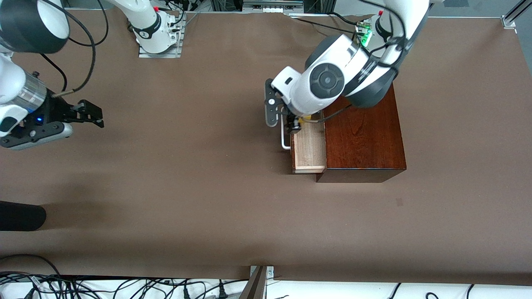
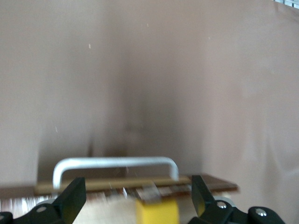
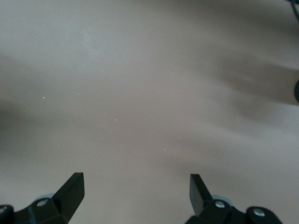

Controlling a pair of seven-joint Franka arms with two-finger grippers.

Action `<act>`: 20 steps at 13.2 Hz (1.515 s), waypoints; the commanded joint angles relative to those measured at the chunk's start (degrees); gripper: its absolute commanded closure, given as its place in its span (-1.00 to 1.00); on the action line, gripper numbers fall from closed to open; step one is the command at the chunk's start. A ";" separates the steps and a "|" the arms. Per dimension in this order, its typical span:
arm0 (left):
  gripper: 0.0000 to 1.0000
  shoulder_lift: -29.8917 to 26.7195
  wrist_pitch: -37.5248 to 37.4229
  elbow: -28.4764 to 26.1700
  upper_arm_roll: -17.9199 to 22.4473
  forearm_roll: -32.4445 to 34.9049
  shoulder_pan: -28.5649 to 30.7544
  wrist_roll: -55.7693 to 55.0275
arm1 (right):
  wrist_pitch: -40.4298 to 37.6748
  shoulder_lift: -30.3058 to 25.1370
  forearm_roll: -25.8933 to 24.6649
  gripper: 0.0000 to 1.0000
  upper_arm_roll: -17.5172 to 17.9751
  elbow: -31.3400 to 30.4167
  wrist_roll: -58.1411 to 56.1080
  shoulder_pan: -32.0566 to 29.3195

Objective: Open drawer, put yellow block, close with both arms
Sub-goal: 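Raise the right gripper away while the left gripper moves toward the drawer, then push the drawer front into the box with the left gripper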

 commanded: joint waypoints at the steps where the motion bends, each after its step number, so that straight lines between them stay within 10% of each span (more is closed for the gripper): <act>1: -1.00 3.28 3.86 3.25 -0.07 -0.92 -2.27 4.14 | 1.04 -2.44 -1.45 -1.00 0.90 -2.61 5.56 0.52; 12: -1.00 11.82 11.70 0.45 0.46 13.85 -10.37 0.01 | 0.95 -2.97 -0.31 -1.00 1.16 -1.03 6.19 1.04; 20: -1.00 9.45 -2.79 -0.97 5.38 18.95 -9.05 -5.87 | -0.27 -4.29 -0.39 -1.00 1.07 -0.41 6.19 1.75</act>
